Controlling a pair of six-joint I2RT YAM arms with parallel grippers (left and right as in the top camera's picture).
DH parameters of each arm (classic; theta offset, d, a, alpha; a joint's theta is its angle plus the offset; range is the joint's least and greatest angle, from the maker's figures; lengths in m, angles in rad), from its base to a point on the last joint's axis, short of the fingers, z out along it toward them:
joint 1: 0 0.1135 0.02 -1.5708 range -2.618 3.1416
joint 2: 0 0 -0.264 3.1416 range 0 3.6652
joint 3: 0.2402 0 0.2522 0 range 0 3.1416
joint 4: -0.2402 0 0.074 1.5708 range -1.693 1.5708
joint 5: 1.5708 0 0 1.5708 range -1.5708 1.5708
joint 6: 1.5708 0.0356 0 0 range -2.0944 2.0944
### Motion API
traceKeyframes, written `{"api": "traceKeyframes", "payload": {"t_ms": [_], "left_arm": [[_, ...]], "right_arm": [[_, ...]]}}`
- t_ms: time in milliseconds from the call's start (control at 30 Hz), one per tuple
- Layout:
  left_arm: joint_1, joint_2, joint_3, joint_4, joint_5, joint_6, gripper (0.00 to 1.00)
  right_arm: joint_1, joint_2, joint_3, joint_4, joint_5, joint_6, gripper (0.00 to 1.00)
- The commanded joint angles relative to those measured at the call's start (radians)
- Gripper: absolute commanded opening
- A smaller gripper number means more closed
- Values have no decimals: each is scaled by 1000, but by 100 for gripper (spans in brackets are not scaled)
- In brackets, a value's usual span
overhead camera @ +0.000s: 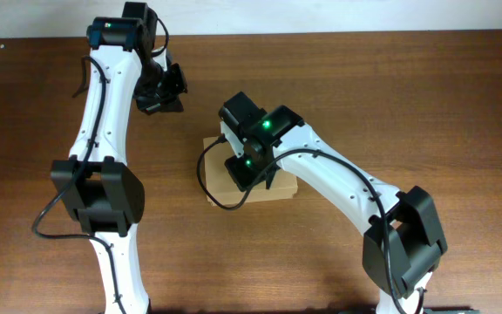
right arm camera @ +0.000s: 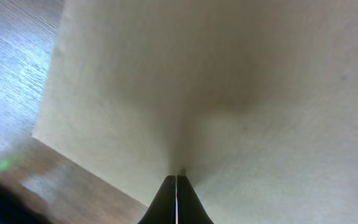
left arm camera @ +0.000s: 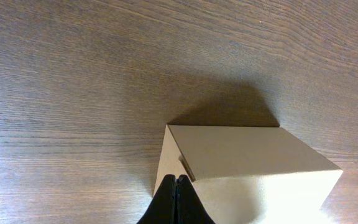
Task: Pack container
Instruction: 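Press the lid down with the right gripper to close the box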
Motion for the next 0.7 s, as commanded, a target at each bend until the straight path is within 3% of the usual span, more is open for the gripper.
{"api": "traceKeyframes", "payload": {"t_ms": [0, 33, 67, 100, 133, 200, 467, 567, 667], "left_arm": [[-2, 10, 54, -26, -17, 19, 2], [-2, 10, 71, -43, -17, 19, 7], [-2, 10, 92, -62, -17, 19, 21], [-2, 10, 112, -80, -17, 19, 34], [-2, 10, 136, -99, -17, 20, 52], [-2, 10, 183, -137, -17, 19, 100], [-2, -8, 291, -164, 7, 34, 100], [3, -23, 292, -164, 142, 47, 100], [18, -61, 292, -164, 242, 169, 100]], "right_arm": [[5, -19, 112, -26, 7, -47, 4], [5, -28, 153, -44, 8, -59, 9], [5, -34, 196, -64, 8, -75, 40], [4, -36, 237, -84, 12, -84, 80], [4, -37, 277, -102, 11, -98, 99], [3, -37, 350, -129, 20, -108, 99], [0, -37, 460, -159, 188, -107, 99], [-16, -41, 463, -175, 218, -117, 99], [-65, -80, 463, -236, 197, -154, 99]]}}
